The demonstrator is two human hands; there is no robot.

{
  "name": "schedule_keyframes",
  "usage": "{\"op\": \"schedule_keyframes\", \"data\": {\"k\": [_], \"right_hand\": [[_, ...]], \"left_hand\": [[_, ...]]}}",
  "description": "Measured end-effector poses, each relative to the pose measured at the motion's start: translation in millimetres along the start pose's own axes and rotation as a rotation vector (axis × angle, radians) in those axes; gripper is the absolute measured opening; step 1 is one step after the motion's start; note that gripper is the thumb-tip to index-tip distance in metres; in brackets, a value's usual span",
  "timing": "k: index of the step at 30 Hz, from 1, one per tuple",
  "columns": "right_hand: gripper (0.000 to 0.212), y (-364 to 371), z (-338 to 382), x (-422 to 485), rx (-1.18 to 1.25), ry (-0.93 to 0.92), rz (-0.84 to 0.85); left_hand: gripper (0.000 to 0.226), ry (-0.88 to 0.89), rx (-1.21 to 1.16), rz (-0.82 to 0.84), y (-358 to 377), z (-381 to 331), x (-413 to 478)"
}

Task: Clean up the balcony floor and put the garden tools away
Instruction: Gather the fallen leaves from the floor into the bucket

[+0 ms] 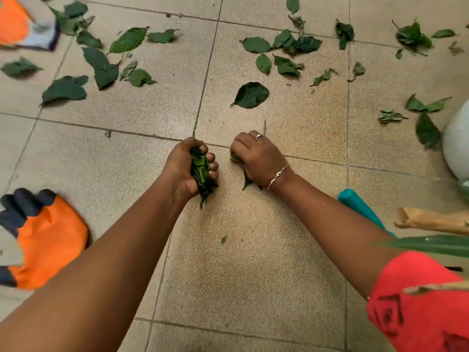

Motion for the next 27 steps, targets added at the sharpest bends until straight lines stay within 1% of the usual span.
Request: {"op": "schedule_keyframes", "data": {"k": [2, 3, 4, 6, 7, 8, 9, 10, 12, 13, 14, 15, 16, 17, 18, 19, 20, 21, 22, 24, 26, 27], "right_hand": [[0.014, 1.0, -3.1, -2.8, 0.005, 0.039, 0.002], [0.012, -0.9, -5.6, -2.9, 0.030, 0.095, 0.000], [0.014, -5.1, -8.9, -1.6, 0.092, 0.209, -0.007], [0.020, -19.5, -18.0, 2.2, 0.357, 0.575, -0.066], [0.022, -26.1, -22.7, 3.5, 0.534, 0.774, -0.134], [0.025, -32.6, -27.4, 4.4, 0.696, 0.944, -0.237], [0.026, -39.0, -32.1, 4.1, 0.817, 1.087, -0.344], [0.028, -44.7, -35.9, 3.1, 0.888, 1.209, -0.433], [0.037, -52.0, -39.0, -0.9, 0.971, 1.380, -0.552], [0.043, -54.5, -36.9, -2.9, 1.000, 1.433, -0.580], [0.046, -55.5, -34.0, -4.6, 1.000, 1.442, -0.578], [0.046, -56.7, -29.3, -5.4, 0.960, 1.385, -0.548], [0.043, -56.8, -22.6, -7.1, 0.873, 1.263, -0.484], [0.040, -54.6, -14.8, -11.0, 0.735, 1.079, -0.379], [0.039, -50.4, -6.9, -17.1, 0.543, 0.846, -0.243], [0.045, -45.6, 0.1, -25.3, 0.309, 0.607, -0.101], [0.052, -40.2, 4.6, -35.4, 0.100, 0.404, 0.007], [0.056, -36.0, 7.1, -44.4, -0.041, 0.271, 0.077], [0.056, -33.3, 7.6, -51.1, -0.126, 0.198, 0.109], [0.050, -31.7, 6.2, -54.2, -0.188, 0.129, 0.072], [0.048, -29.7, 4.3, -51.7, -0.202, 0.099, 0.015], [0.051, -29.1, 2.7, -49.6, -0.185, 0.111, -0.004]], "left_hand": [[0.032, 0.008, -0.014, -0.016, -5.1, 1.2, -2.0], [0.032, 0.007, -0.020, -0.024, -6.8, 2.6, -2.8], [0.032, 0.008, -0.025, -0.034, -8.4, 3.8, -2.9], [0.033, 0.017, -0.035, -0.046, -10.5, 6.6, -3.1], [0.032, 0.023, -0.034, -0.052, -11.2, 8.5, -3.2], [0.032, 0.029, -0.029, -0.056, -11.8, 11.1, -3.4], [0.032, 0.031, -0.021, -0.059, -12.0, 14.4, -3.9], [0.032, 0.031, -0.010, -0.059, -11.8, 18.3, -4.6], [0.032, 0.029, 0.020, -0.058, -10.2, 25.8, -6.5], [0.032, 0.030, 0.035, -0.056, -9.0, 28.7, -7.7], [0.032, 0.032, 0.046, -0.054, -7.7, 30.7, -8.9], [0.032, 0.036, 0.054, -0.052, -6.7, 32.0, -10.2], [0.032, 0.041, 0.060, -0.051, -5.8, 32.7, -11.3], [0.032, 0.046, 0.064, -0.053, -5.2, 33.0, -12.1], [0.032, 0.050, 0.067, -0.054, -4.7, 33.1, -12.9], [0.032, 0.052, 0.068, -0.056, -4.6, 33.0, -13.5], [0.032, 0.053, 0.069, -0.057, -4.6, 33.0, -13.9], [0.032, 0.054, 0.072, -0.057, -4.4, 33.1, -14.1], [0.032, 0.056, 0.076, -0.059, -4.4, 33.3, -14.3], [0.031, 0.060, 0.080, -0.067, -3.7, 34.2, -15.1], [0.031, 0.059, 0.081, -0.069, -1.5, 35.6, -16.6], [0.031, 0.061, 0.082, -0.068, 0.0, 35.8, -17.6]]}}
Point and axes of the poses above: each hand's wrist, its own x-axis towards the middle knuckle, its own y-axis out of the palm, z = x × y, the point moved 2 cm from there along x, towards the middle knuckle, and after that the axes turned 10 degrees about -z, right-handed, at the moved point
